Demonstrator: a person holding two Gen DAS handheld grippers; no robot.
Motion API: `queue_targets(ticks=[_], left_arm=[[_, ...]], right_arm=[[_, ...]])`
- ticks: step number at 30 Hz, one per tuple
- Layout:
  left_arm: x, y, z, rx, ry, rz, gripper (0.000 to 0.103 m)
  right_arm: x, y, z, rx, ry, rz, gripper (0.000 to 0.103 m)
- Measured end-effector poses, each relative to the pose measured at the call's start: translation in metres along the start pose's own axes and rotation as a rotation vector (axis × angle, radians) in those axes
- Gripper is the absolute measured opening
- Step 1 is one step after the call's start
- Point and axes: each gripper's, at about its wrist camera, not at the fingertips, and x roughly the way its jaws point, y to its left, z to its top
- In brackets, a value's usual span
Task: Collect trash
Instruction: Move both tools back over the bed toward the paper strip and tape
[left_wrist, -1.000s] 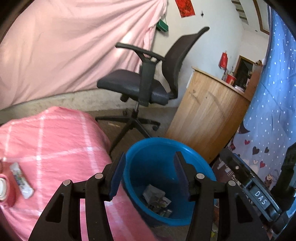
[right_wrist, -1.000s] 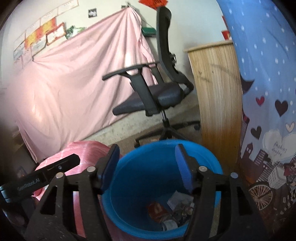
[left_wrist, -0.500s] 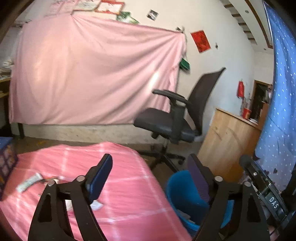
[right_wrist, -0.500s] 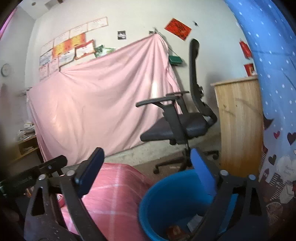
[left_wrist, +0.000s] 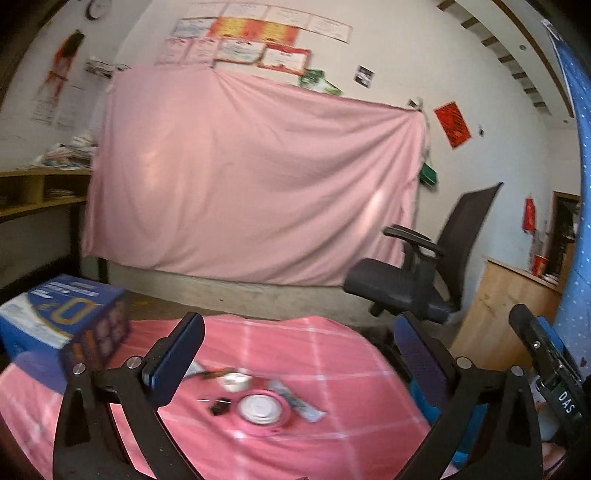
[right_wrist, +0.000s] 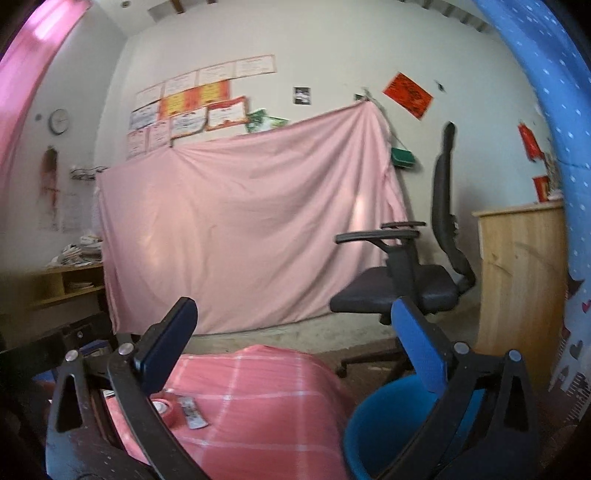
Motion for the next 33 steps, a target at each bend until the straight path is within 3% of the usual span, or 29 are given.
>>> queue_targets(ticks=[9, 19, 26, 33], left_arm=[[-0.041, 0.054, -0.014, 0.013, -0.074, 0.137, 0.101], [-0.051, 0.088, -0.037, 0.051, -0.059, 0.203, 0.101], [-0.028, 0.101, -0.048, 0.082, 0.033, 0.19, 0.101], [0.006, 0.111, -0.055, 0.074, 0.189, 0.149, 0.1]], right_arm=[[0.002, 0.057, -0.013, -0.087, -0.007, 0.094, 0.103], [0.02, 0.086, -0.035, -0.167, 0.073, 0.151, 0.103], [0.044, 0.097, -0.054, -0.19, 0.215, 0.187, 0.103], [0.072, 0.104, -0.076, -0.189, 0.382, 0.258, 0.103]])
